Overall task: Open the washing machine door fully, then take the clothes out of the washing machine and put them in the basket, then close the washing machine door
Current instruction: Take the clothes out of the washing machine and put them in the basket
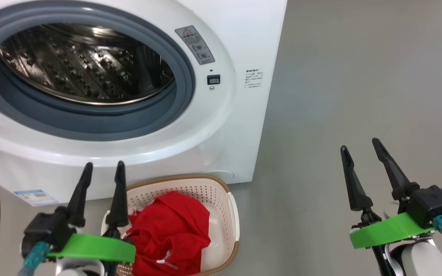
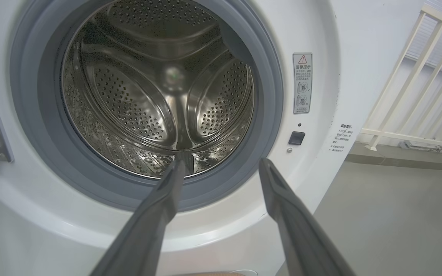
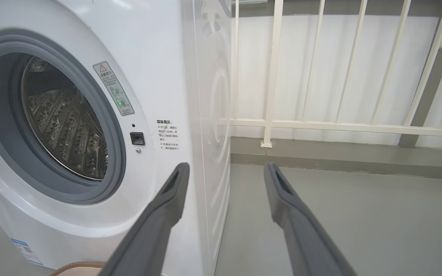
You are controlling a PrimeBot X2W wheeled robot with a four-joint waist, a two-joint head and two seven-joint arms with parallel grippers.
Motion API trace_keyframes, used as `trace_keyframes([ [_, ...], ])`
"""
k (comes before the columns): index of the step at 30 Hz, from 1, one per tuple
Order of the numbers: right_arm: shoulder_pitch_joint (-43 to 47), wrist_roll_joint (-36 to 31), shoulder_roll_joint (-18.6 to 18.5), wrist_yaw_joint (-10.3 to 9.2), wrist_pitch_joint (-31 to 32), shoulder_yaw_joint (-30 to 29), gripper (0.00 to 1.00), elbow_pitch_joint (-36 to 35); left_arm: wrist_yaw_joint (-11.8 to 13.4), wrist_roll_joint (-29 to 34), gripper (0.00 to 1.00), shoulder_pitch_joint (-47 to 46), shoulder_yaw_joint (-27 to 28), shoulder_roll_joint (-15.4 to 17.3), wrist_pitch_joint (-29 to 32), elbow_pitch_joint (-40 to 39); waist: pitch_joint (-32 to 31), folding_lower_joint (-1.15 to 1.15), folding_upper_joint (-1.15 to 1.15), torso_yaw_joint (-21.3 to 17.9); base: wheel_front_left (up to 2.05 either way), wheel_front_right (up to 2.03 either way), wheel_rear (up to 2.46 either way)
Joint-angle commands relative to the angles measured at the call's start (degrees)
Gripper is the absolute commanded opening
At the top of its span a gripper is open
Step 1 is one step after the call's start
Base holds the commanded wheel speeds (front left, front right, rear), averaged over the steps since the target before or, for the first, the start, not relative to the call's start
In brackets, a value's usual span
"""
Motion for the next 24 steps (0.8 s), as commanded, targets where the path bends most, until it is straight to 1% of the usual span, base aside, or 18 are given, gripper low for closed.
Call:
trace_keyframes([
  [1, 0.1, 0.0, -0.2, 0.26, -0.4, 0.9, 1.00, -1.4, 0.6, 0.7, 1.00, 0.5, 2.2, 0.8, -0.5, -2.2, -0.6, 0.00, 0.00, -0.1, 0.00, 0.00, 0.00],
  [3, 0.7, 0.1, -0.2, 0.26, -0.4, 0.6, 1.00, -1.3, 1.6, 1.2, 1.00, 1.8, 2.5, 0.7, -0.5, -3.6, -1.3, 0.00, 0.00, -0.2, 0.00, 0.00, 0.00],
  [16, 4.6, 0.4, -0.2, 0.26, -0.4, -0.4, 1.00, -2.2, 4.7, 1.4, 1.00, 10.1, 3.8, 0.8, 0.4, -9.1, -5.7, 0.00, 0.00, -0.3, 0.00, 0.00, 0.00],
  [24, 6.0, 0.1, -0.2, 0.26, -0.4, -0.9, 1.00, -2.6, 6.1, 1.5, 1.00, 12.4, 3.8, 0.9, 1.4, -11.1, -7.1, 0.00, 0.00, 0.3, 0.00, 0.00, 0.00],
])
